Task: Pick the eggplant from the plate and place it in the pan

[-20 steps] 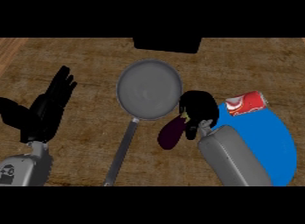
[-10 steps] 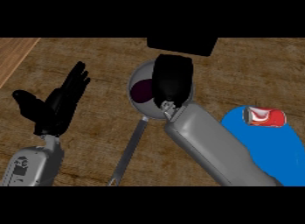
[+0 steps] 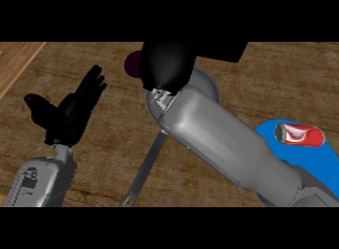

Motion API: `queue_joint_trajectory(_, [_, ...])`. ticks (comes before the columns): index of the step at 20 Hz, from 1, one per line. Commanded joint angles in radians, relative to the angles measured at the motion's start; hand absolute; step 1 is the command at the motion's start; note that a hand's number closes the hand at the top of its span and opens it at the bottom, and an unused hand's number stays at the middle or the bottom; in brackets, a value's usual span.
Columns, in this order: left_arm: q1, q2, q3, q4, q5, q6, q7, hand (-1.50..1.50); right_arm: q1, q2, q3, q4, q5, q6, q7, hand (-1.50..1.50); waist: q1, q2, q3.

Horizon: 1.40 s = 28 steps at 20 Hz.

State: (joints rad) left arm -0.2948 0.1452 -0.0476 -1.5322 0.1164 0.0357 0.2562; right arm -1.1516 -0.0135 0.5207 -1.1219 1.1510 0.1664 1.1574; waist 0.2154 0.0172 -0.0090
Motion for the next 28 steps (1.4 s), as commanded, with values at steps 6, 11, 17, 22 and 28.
queue_joint_trajectory(6, [0.004, -0.001, 0.014, 0.017, -0.010, 0.016, -0.016, 0.00, -0.114, 0.013, -0.004, 0.137, -0.018, -0.117, 0.299, 1.50, -0.041, 0.001, 0.003])
queue_joint_trajectory(11, [-0.003, 0.004, 0.041, 0.022, -0.007, 0.038, 0.001, 0.00, -0.116, 0.013, 0.001, 0.177, -0.010, -0.204, 0.323, 1.50, -0.085, -0.002, 0.005])
queue_joint_trajectory(17, [0.053, 0.027, 0.064, 0.003, -0.014, 0.036, -0.039, 0.00, 0.010, 0.013, 0.045, 0.208, 0.021, -0.360, 0.290, 1.50, -0.125, -0.006, 0.008])
queue_joint_trajectory(22, [0.015, 0.011, 0.064, 0.008, -0.010, 0.049, -0.016, 0.00, 0.032, 0.013, 0.046, 0.273, -0.052, -0.467, 0.177, 1.50, -0.131, 0.001, 0.008])
queue_joint_trajectory(28, [0.039, 0.038, 0.096, 0.012, 0.020, 0.013, -0.033, 0.00, 0.084, 0.013, 0.028, 0.397, -0.084, -0.614, 0.064, 1.50, -0.126, 0.006, 0.008])
